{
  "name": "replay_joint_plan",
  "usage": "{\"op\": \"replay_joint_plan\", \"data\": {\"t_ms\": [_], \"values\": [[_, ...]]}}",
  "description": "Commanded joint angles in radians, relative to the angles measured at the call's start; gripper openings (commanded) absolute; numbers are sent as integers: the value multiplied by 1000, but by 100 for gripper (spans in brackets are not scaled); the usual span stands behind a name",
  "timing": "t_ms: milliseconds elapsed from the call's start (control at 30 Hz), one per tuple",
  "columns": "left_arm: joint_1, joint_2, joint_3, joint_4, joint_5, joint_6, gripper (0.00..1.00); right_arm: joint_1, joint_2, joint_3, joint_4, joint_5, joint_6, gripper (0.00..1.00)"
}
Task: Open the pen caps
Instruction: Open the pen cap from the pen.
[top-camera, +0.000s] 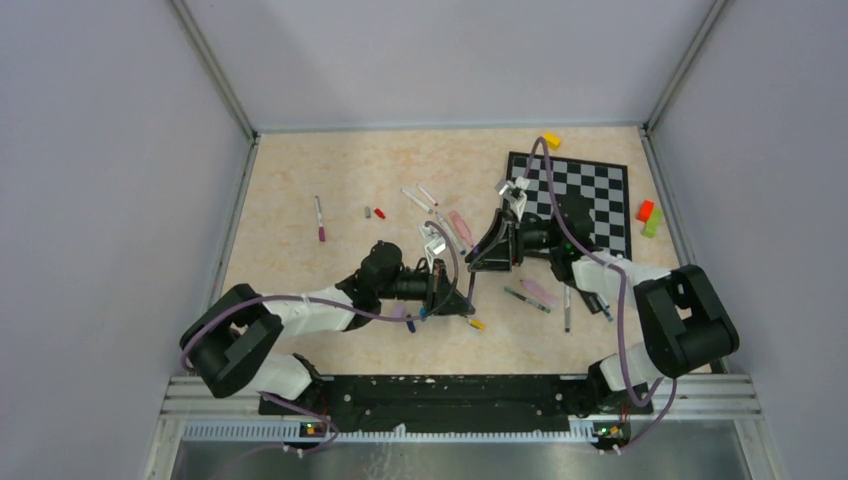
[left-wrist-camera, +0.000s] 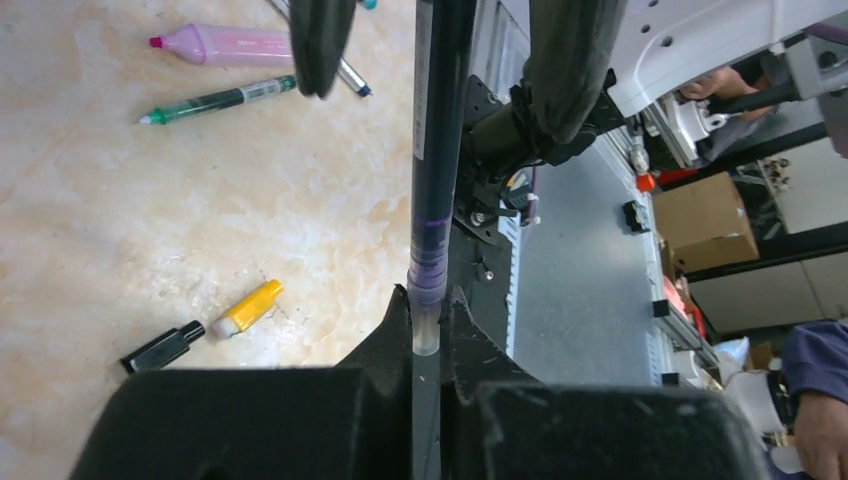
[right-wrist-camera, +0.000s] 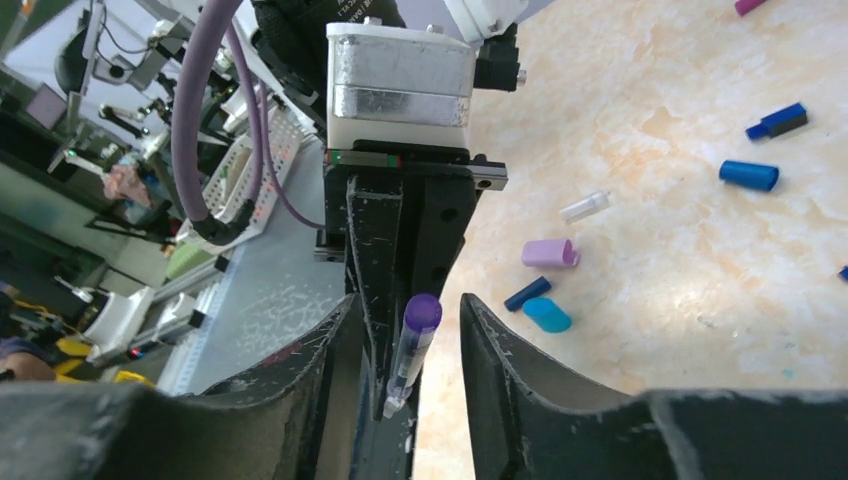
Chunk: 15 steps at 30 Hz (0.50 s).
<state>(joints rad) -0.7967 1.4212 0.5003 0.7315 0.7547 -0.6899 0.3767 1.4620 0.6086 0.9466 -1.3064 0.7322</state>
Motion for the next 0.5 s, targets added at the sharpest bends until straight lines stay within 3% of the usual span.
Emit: {"op": "replay_joint_plan", "data": {"t_ms": [0,200,300,367,400,433,467], "values": [[-6,-86,50,-209,-50,134,0,0,-15,90,-238,-70,-253,43],[-6,-105,55,-236,-38,144,0,31,-23,124,-444,-48,-413,48],[-6,-101,63,-233,-26,144,0,51,-11,125,-453,-23,-389,46],[-8,-94,68,-234,-17,145,0,66,-4,117,-403,-20,-341,37],[-8,-91,69,-234,-15,147,0,71,-1,111,-363,-27,-311,26],[-7,-88,70,-242,-13,150,0,76,3,108,-323,-39,-277,3],[-7,-88,70,-251,-13,156,0,79,6,108,-288,-43,-250,0]]}}
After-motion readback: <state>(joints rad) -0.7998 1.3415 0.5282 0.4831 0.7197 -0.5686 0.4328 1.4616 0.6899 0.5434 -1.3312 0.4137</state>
